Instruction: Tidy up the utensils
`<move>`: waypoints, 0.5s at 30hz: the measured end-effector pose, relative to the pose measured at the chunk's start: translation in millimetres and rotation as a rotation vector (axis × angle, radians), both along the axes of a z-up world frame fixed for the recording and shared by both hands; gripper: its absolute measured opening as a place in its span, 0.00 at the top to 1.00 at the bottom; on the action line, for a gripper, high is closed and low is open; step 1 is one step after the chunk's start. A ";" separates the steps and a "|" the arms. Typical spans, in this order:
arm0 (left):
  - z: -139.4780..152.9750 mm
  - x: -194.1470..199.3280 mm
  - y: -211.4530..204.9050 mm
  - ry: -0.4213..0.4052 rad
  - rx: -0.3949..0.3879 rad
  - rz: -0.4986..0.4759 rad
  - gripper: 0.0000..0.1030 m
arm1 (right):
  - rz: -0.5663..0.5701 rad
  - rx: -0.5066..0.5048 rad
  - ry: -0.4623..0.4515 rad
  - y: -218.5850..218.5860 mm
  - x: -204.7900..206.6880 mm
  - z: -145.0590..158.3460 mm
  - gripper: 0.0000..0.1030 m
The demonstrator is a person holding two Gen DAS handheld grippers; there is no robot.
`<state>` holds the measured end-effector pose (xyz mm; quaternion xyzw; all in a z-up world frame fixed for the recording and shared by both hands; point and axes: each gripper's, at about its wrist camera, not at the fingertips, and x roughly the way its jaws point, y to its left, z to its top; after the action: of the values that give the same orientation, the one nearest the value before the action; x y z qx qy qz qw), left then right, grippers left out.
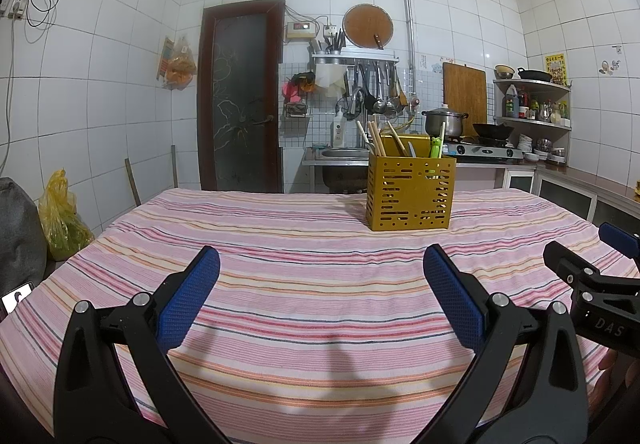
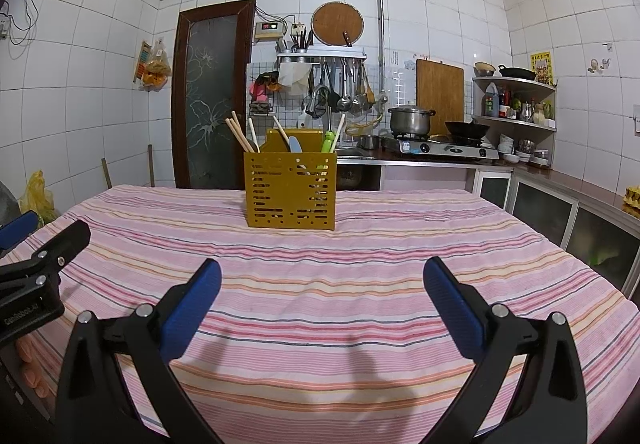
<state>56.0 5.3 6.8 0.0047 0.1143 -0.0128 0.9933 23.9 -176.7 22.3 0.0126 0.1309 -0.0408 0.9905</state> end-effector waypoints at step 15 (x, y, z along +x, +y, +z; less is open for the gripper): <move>0.6 -0.6 -0.5 -0.002 -0.001 0.000 0.05 | -0.001 0.000 0.004 1.0 0.3 0.4 0.04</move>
<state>55.4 4.9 7.5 0.0045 0.1132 -0.0128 0.9935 24.3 -175.7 22.7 0.0126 0.1326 -0.0415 0.9902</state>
